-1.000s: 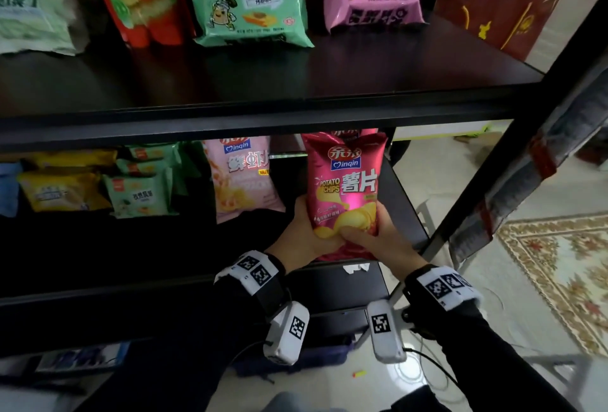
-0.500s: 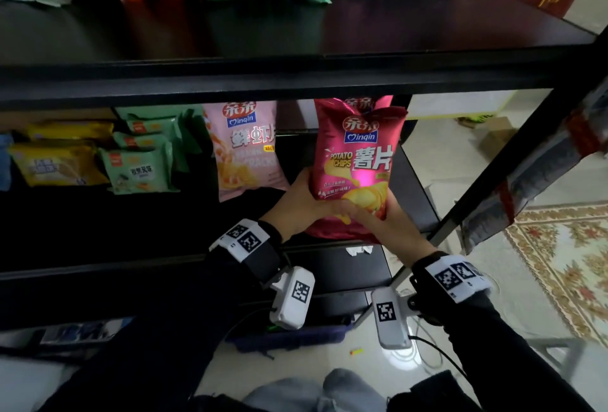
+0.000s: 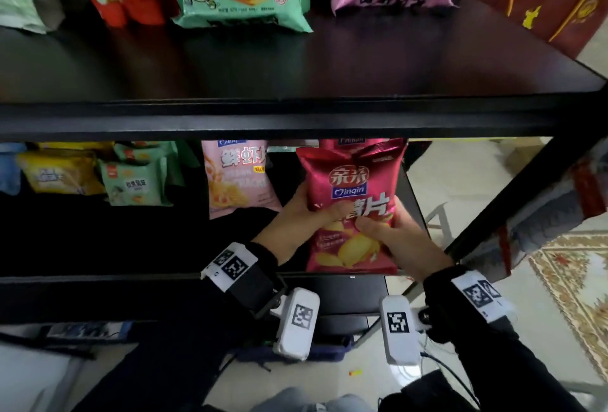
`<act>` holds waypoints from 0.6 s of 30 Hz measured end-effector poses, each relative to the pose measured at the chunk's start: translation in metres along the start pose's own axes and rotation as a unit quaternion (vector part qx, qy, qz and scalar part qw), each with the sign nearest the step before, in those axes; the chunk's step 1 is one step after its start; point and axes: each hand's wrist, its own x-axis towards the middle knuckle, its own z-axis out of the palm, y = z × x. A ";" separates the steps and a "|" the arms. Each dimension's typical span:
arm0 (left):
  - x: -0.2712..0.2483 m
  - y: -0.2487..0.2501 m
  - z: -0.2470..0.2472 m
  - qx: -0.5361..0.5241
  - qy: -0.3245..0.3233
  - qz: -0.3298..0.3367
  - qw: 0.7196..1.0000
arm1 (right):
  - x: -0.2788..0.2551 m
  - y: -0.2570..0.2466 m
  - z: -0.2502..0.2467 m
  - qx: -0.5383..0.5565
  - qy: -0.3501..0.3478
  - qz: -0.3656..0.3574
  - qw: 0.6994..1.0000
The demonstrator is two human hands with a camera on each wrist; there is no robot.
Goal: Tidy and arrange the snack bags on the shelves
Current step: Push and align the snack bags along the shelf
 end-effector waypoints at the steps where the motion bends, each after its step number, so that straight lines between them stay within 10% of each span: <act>1: 0.002 0.003 0.000 -0.012 0.018 0.009 1.000 | 0.001 0.000 0.000 0.000 -0.021 0.004 1.000; 10: 0.007 0.015 -0.008 -0.022 -0.017 0.015 1.000 | 0.017 -0.007 0.007 0.069 0.016 -0.032 0.997; 18: 0.008 0.027 -0.011 -0.032 0.090 0.043 0.995 | 0.024 -0.015 0.020 0.088 -0.015 -0.035 0.995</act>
